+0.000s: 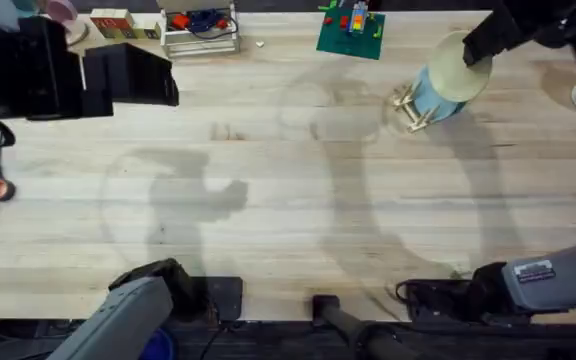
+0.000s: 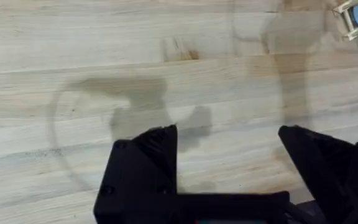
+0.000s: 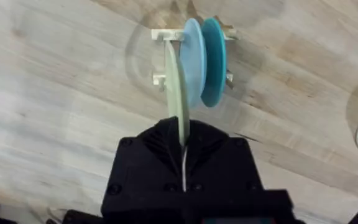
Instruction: Pick up the plates from the table one by one and place each into a slot on the dish rack.
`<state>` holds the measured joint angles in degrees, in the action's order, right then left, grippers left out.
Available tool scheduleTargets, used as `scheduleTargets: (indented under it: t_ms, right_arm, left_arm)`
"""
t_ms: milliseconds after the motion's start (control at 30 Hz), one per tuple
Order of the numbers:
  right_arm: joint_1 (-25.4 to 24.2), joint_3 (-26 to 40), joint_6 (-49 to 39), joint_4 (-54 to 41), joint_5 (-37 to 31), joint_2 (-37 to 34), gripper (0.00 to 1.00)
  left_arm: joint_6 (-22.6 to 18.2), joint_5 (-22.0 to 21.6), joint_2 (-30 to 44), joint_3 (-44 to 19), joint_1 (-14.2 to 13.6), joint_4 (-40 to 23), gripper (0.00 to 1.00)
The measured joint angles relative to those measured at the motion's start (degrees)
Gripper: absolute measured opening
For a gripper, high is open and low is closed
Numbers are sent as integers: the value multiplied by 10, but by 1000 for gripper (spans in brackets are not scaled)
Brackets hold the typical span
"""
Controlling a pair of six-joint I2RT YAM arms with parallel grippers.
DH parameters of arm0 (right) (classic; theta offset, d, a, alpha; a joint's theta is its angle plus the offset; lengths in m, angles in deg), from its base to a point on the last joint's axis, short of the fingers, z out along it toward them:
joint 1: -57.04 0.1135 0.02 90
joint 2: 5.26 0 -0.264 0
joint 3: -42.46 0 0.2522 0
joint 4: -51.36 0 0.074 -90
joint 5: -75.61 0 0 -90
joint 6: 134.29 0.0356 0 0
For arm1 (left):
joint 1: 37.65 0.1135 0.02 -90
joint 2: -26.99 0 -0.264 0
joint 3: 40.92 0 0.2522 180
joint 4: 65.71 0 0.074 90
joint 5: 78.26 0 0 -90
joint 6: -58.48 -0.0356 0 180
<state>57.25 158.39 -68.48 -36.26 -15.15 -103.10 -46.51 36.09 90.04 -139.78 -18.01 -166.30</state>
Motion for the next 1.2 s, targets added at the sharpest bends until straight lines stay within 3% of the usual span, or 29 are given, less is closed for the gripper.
scheduleTargets:
  t_ms: [1200]
  right_arm:
    - [0, 0, 1, 25, 33, -10, 30]
  left_arm:
    - [0, 0, 0, 0, 0, 0, 995]
